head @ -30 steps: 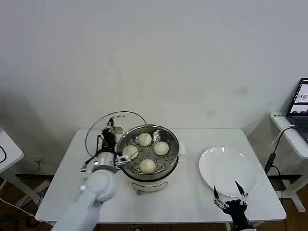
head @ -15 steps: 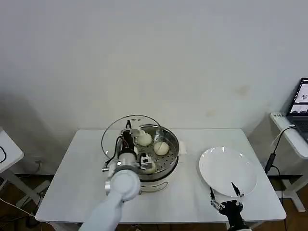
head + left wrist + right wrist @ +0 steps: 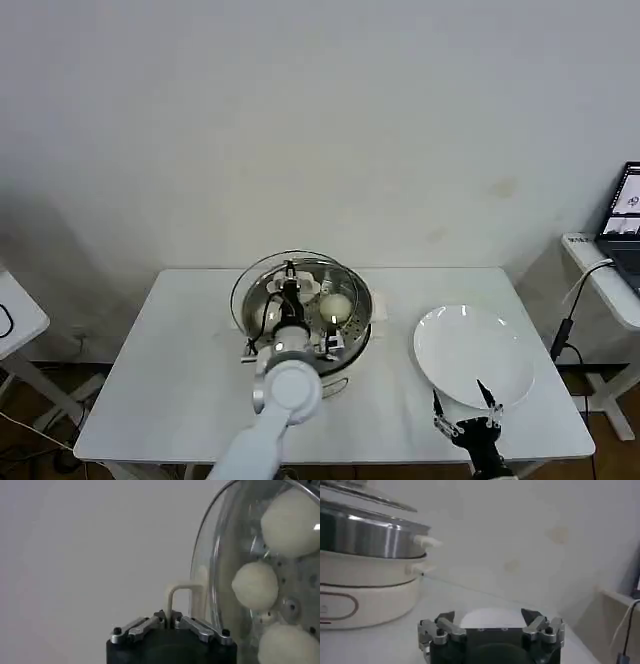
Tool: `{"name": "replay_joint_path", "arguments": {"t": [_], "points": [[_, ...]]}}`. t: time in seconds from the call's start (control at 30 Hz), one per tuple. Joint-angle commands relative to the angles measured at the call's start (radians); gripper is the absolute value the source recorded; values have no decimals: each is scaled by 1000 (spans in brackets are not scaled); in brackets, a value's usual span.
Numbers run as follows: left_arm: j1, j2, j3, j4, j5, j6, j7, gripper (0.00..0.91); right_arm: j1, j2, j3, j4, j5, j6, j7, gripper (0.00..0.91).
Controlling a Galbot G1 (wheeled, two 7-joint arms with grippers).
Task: Take steamed baozi put them in steamer then cover it.
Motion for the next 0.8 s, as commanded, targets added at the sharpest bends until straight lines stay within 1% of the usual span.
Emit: {"name": "replay_joint_path", "arguments": {"t": [0.03,0.6,0.8], "points": [[2,-52,14,33,71,-4,12,0,0,2,-3,-1,-2,1,0,907],[22,-61,7,41,80,-13,8,0,-4,1,-3,-5,-3,4,0,907],[25,-77,6,44,85,-14,6,0,-1,1,-4,-7,-2,4,-1,907]]}}
